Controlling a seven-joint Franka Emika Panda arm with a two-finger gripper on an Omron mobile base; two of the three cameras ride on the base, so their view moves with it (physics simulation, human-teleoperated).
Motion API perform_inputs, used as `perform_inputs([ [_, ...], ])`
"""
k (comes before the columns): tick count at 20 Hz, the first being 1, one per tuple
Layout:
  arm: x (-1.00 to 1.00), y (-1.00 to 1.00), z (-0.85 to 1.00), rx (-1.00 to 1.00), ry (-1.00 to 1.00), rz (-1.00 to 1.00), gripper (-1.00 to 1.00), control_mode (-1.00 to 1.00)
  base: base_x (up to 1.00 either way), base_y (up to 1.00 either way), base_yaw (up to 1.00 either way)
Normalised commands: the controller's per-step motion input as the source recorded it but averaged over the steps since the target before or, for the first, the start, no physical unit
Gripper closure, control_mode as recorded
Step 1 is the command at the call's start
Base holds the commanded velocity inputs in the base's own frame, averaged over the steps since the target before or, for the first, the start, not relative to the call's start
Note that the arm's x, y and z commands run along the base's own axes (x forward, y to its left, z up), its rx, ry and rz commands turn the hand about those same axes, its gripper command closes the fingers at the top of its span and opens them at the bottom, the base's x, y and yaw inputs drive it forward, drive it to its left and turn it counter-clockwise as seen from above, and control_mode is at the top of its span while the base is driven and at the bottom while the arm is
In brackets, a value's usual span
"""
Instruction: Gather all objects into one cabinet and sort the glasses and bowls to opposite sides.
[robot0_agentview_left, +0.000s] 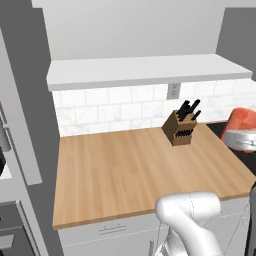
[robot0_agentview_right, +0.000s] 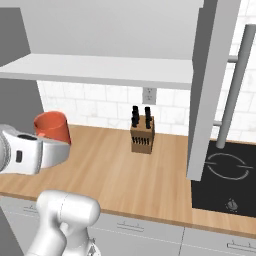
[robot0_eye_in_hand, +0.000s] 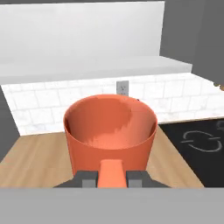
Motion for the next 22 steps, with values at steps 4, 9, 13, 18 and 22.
perform_inputs([
  [4, -0.86, 0.0, -0.35, 0.0, 0.31, 0.0, 1.0, -1.0, 0.0, 0.0, 0.0],
  [9, -0.74, 0.0, -0.22, 0.0, 0.2, -0.01, 1.0, -1.0, 0.0, 0.0, 0.0],
  [13, -0.61, 0.0, -0.19, 0.0, 0.09, 0.0, 1.0, 1.0, -0.21, 0.01, 0.0],
  [18, 0.0, 0.0, 0.0, 0.0, 0.0, 0.0, 1.0, 1.0, -0.95, 0.0, 0.0],
  [22, 0.0, 0.0, 0.0, 0.0, 0.0, 0.0, 1.0, 1.0, -0.91, 0.0, 0.0],
])
